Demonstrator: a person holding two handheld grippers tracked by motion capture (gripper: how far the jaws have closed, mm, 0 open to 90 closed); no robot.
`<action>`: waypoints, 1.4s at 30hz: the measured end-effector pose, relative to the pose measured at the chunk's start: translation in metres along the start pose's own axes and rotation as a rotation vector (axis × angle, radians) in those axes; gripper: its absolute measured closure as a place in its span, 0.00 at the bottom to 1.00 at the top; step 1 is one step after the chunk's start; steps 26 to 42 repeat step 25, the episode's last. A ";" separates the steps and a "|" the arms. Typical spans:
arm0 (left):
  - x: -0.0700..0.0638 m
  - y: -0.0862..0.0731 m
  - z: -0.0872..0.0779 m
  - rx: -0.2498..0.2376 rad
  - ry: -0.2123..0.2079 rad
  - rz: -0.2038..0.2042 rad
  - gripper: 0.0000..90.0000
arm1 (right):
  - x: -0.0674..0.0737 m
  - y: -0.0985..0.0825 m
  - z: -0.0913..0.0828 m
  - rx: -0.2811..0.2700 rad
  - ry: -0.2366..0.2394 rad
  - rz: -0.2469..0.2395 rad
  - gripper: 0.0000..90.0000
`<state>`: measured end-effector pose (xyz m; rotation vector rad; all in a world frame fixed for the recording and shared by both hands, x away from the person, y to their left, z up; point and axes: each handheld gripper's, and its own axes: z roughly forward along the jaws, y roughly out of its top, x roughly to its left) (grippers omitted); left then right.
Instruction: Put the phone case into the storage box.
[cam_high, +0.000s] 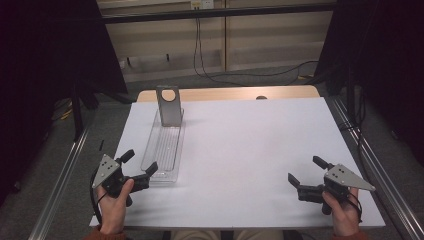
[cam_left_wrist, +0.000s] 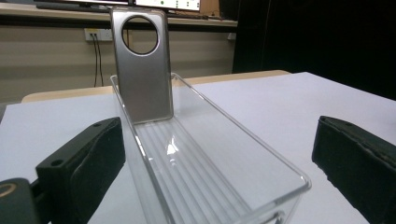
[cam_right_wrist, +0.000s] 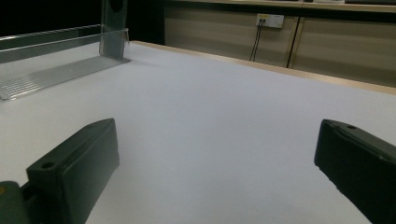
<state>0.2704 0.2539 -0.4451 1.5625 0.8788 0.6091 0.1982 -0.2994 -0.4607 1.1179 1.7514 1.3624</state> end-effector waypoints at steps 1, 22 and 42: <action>-0.001 -0.001 0.000 -0.013 0.000 -0.012 0.03 | -0.001 0.000 0.000 -0.007 -0.004 -0.003 0.00; -0.009 -0.018 -0.016 0.006 0.004 -0.001 0.03 | -0.002 -0.003 -0.010 0.001 -0.033 0.000 0.00; -0.008 -0.016 -0.017 -0.010 0.008 -0.006 0.04 | -0.003 -0.004 -0.009 0.002 -0.031 0.002 0.00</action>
